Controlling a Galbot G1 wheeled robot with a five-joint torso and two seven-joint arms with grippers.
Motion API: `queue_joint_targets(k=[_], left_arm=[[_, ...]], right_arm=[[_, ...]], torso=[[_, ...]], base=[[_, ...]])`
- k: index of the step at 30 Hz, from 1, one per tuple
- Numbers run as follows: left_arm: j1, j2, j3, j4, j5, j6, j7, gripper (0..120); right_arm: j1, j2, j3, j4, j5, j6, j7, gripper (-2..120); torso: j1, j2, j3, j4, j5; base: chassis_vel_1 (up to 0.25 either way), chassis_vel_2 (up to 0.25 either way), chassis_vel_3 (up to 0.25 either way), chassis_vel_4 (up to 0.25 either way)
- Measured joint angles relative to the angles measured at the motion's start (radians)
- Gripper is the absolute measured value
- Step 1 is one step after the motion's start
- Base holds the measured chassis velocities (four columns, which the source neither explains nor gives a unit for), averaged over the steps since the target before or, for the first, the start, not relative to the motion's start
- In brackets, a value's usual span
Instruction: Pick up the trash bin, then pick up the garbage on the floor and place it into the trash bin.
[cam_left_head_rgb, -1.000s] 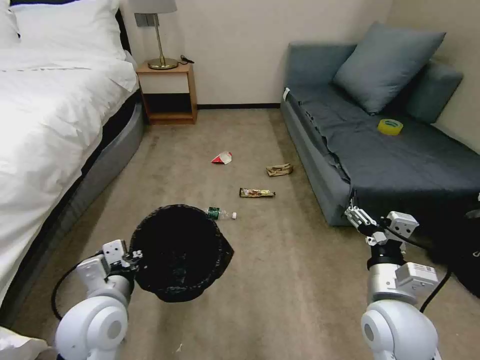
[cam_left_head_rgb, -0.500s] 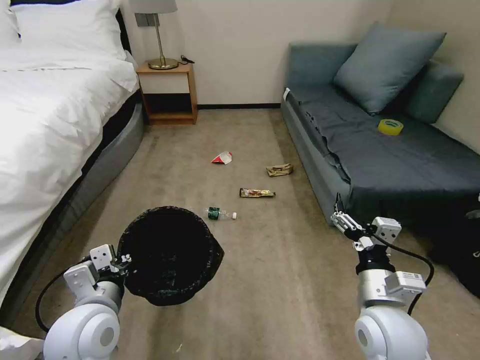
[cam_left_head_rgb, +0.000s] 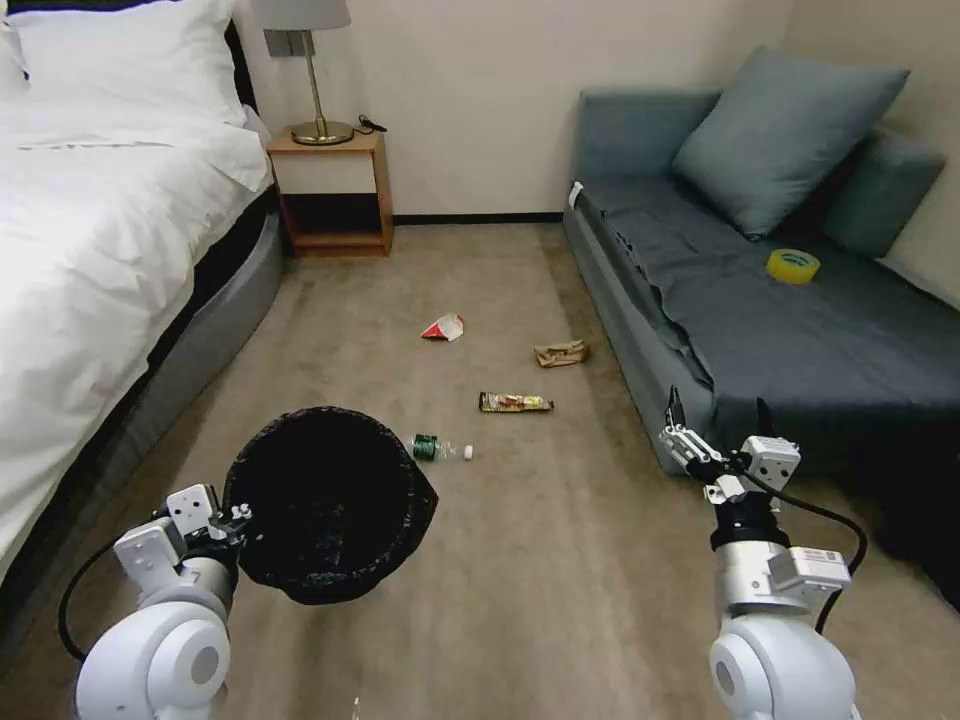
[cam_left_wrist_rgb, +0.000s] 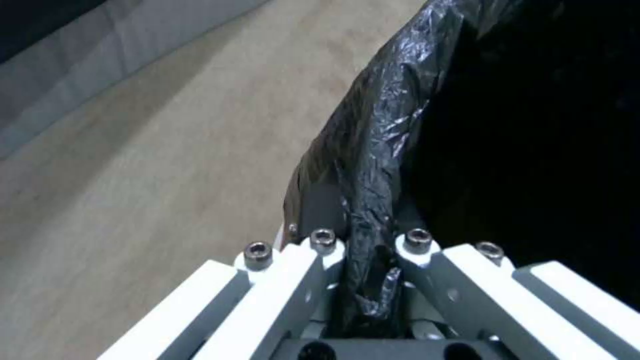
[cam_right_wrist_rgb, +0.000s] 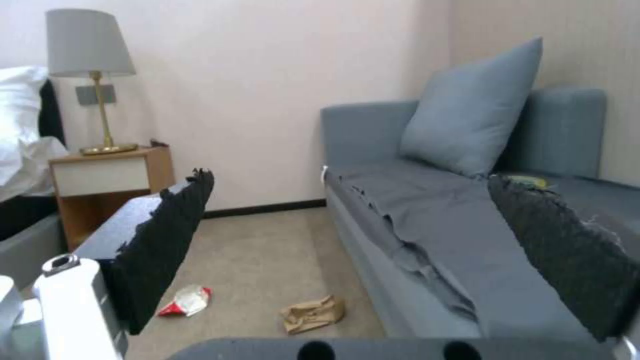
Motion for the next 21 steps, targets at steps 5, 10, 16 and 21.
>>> queue_joint_targets(k=[5,10,16,21], left_arm=[[-0.011,0.008,-0.022,0.010,-0.013,-0.001,0.001,3],[-0.018,0.009,-0.030,0.021,-0.017,-0.001,0.001,3],[-0.030,0.011,-0.040,0.034,-0.019,-0.001,0.003,3],[-0.034,0.013,-0.044,0.041,-0.019,-0.001,0.003,3]], right_arm=[[0.000,0.002,-0.001,-0.004,-0.007,0.003,-0.001,100],[0.000,0.002,-0.001,-0.008,-0.012,0.006,-0.001,100],[0.001,0.001,-0.002,-0.014,-0.013,0.009,-0.002,100],[0.002,0.000,-0.005,-0.017,-0.015,0.009,-0.004,100]], torso=[[0.000,0.000,0.000,0.0000,-0.0003],[0.000,0.000,0.000,0.0000,-0.0002],[0.000,0.000,0.000,-0.0001,-0.0001],[0.000,0.000,0.000,0.0000,0.0000]], base=[[-0.192,0.200,0.185,-0.187],[-0.158,0.174,0.150,-0.163],[-0.180,0.155,0.172,-0.157],[-0.141,0.152,0.155,-0.139]])
